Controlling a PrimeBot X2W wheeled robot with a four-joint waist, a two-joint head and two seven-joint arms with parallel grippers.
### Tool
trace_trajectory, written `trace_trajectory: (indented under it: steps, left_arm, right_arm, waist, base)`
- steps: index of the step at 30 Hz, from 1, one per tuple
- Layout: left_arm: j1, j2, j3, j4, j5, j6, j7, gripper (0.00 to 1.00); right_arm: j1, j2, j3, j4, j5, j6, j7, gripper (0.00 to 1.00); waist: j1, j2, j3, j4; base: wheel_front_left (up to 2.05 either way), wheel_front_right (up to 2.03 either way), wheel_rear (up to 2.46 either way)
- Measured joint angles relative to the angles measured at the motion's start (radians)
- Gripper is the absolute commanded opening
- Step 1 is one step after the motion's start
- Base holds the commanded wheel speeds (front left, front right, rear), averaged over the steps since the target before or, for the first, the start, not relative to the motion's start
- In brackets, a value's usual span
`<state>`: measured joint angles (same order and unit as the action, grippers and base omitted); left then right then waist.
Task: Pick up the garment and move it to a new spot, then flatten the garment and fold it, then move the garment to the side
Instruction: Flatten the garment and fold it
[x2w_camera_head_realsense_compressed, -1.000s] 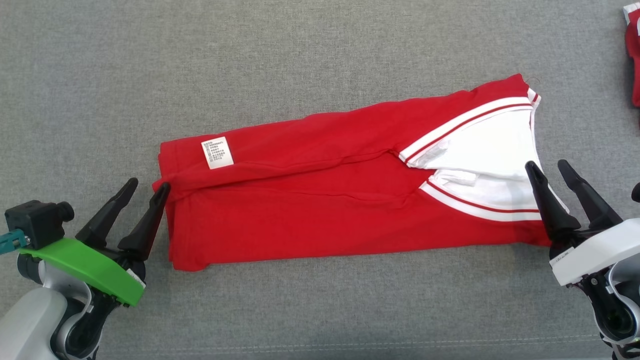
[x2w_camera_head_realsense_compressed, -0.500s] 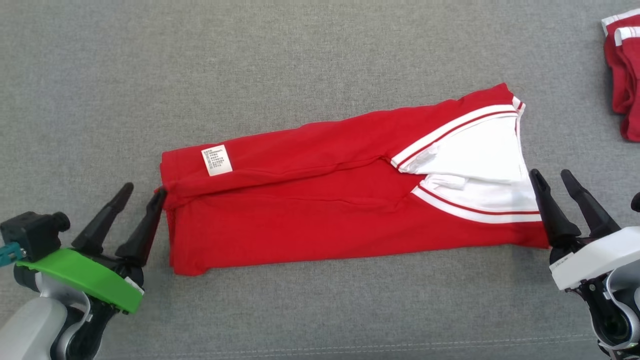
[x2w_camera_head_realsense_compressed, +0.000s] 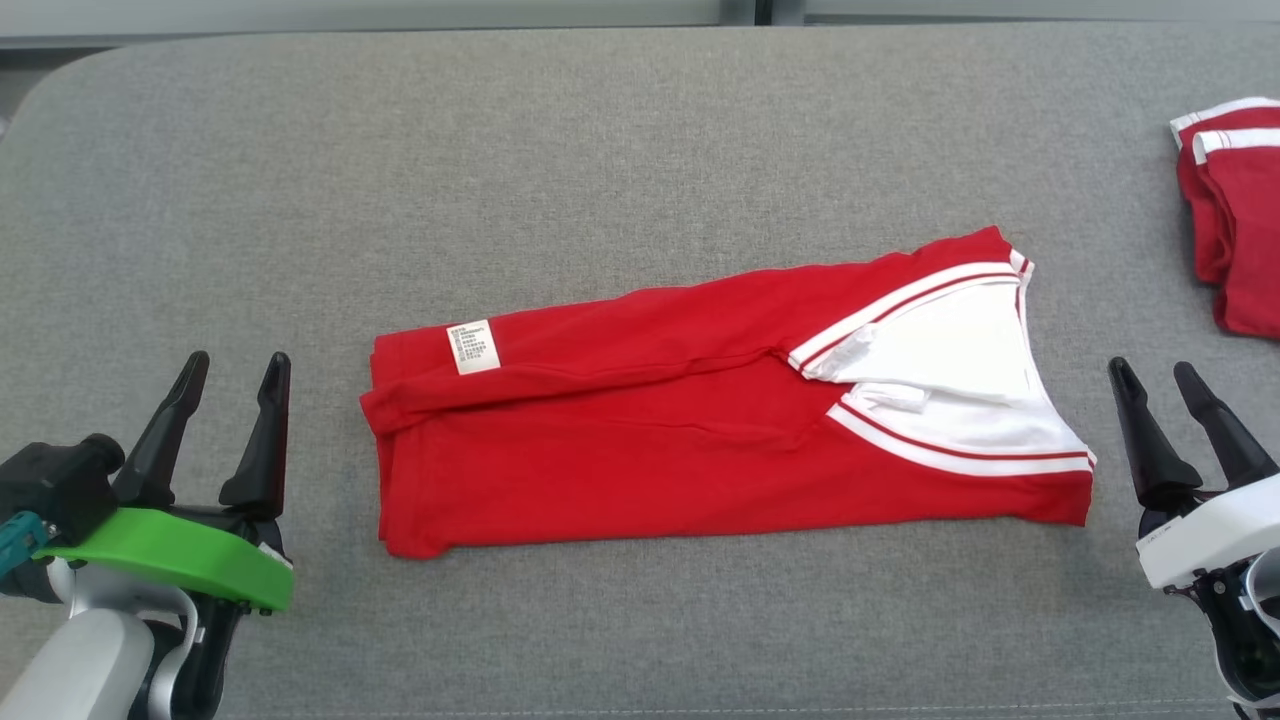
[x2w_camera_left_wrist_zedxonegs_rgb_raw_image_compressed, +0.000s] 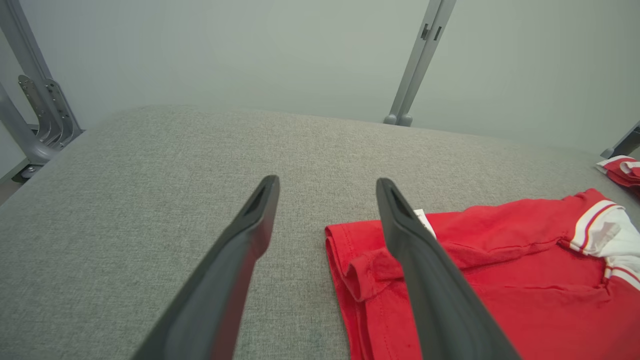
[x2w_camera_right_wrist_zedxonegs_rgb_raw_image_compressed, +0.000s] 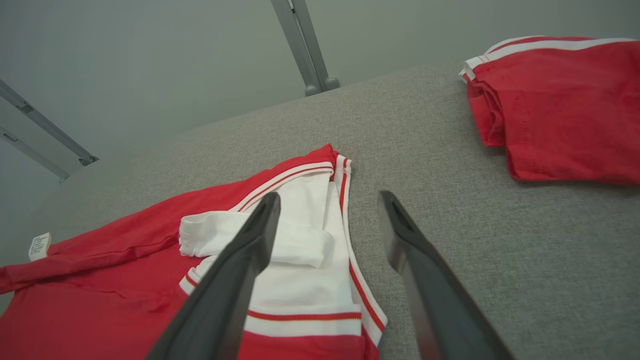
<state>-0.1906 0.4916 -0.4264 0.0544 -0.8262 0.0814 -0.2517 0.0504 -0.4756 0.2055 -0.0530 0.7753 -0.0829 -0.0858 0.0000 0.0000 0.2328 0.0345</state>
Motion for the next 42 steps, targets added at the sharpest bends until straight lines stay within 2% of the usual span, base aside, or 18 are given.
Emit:
trace_trajectory:
  steps: [5, 10, 16, 21, 27, 35, 42]
  left_arm:
    - [0.055, -0.042, 0.038, -0.040, 0.050, 0.008, 0.000, 1.00]
    - [0.157, -0.045, 0.045, -0.054, 0.059, 0.010, 0.000, 1.00]
    - [0.204, -0.044, 0.069, -0.125, 0.093, 0.015, 0.000, 1.00]
    - [0.226, -0.062, 0.079, -0.171, 0.101, 0.016, 0.000, 1.00]
    - [0.247, -0.078, 0.098, -0.219, 0.117, 0.017, 0.000, 1.00]
    - [0.247, -0.125, 0.073, -0.255, 0.151, 0.017, 0.000, 1.00]
    - [0.247, -0.129, 0.107, -0.261, 0.159, 0.017, 0.000, 1.00]
  right_arm:
    - [0.011, 0.000, -0.012, 0.032, -0.012, -0.009, -0.025, 1.00]
    - [0.059, 0.001, -0.015, 0.065, -0.028, -0.016, -0.028, 1.00]
    - [0.071, -0.006, -0.017, 0.066, -0.024, -0.017, -0.008, 1.00]
    - [0.050, -0.021, -0.040, 0.076, 0.018, -0.021, 0.033, 1.00]
    - [-0.035, -0.030, -0.066, 0.151, 0.050, -0.026, 0.113, 1.00]
    - [-0.117, 0.007, -0.084, 0.262, 0.096, -0.035, 0.168, 1.00]
    - [-0.148, 0.022, -0.045, 0.335, 0.094, -0.040, 0.206, 1.00]
  waist:
    - [0.0000, 0.0000, -0.050, 0.019]
    - [0.0000, 0.0000, -0.105, 0.038]
    - [0.0000, 0.0000, -0.131, 0.070]
    - [0.0000, 0.0000, -0.115, 0.092]
    - [0.0000, 0.0000, -0.073, 0.112]
    - [0.0000, 0.0000, -0.021, 0.162]
    - [0.0000, 0.0000, 0.015, 0.196]
  base:
    - [0.00, 0.00, 0.00]
    - [0.00, 0.00, 0.00]
    - [0.00, 0.00, 0.00]
    - [0.00, 0.00, 0.00]
    - [0.00, 0.00, 0.00]
    - [0.00, 0.00, 0.00]
    - [0.00, 0.00, 0.00]
